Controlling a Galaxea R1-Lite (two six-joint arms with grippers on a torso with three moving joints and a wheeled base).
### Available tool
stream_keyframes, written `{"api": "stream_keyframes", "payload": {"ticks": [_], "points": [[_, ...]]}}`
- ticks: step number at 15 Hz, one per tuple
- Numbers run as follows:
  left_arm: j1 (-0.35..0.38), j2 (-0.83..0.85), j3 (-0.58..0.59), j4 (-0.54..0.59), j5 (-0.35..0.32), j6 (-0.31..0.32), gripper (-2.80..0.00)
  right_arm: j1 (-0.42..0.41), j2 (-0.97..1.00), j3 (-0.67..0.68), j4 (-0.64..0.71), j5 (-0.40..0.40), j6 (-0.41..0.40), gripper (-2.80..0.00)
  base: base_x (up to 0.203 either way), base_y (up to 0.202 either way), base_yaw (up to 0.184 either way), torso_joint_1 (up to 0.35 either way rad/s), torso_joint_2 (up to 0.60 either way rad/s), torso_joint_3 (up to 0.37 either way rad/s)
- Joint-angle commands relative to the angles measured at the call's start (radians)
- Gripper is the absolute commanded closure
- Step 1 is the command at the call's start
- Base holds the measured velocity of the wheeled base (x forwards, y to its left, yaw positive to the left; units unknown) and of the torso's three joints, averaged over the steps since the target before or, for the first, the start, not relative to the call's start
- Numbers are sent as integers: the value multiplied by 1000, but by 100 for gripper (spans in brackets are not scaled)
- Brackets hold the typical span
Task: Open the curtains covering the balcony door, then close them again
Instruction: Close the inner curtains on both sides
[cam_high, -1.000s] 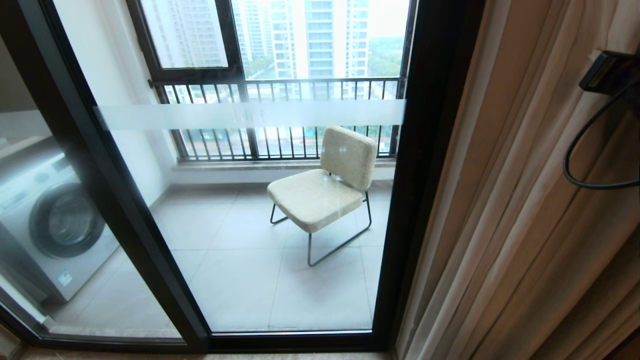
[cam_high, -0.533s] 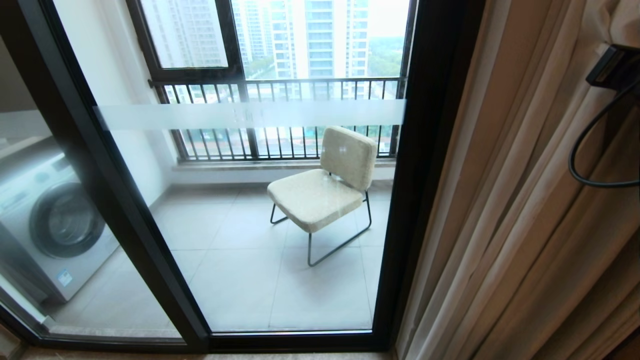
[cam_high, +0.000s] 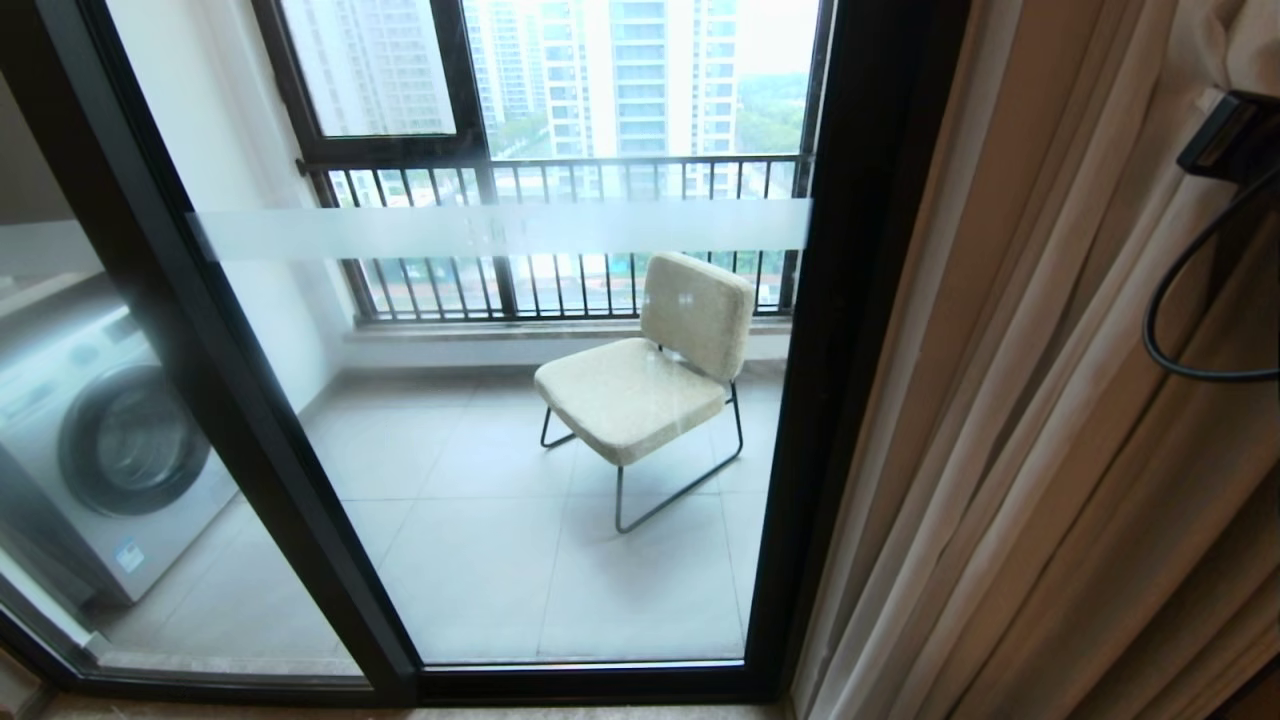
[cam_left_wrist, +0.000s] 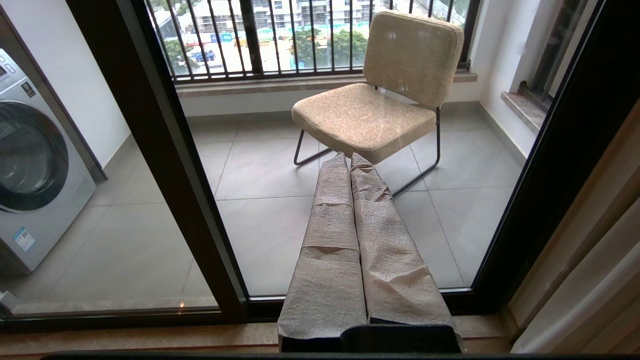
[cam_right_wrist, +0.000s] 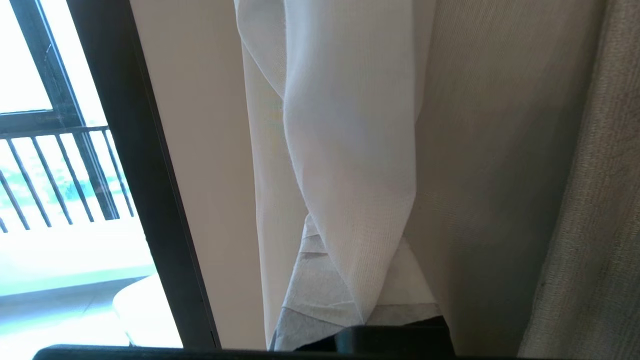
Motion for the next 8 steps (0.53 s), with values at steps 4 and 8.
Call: {"api": "stream_keyframes", "payload": {"ticks": [4,8], "points": [[0,0,0,0,0,0,0,0,-13,7,-3,-1,0,0,0,0,0,0,0,0],[0,0,0,0,0,0,0,0,-48,65,-5,-1,0,0,0,0,0,0,0,0]]}}
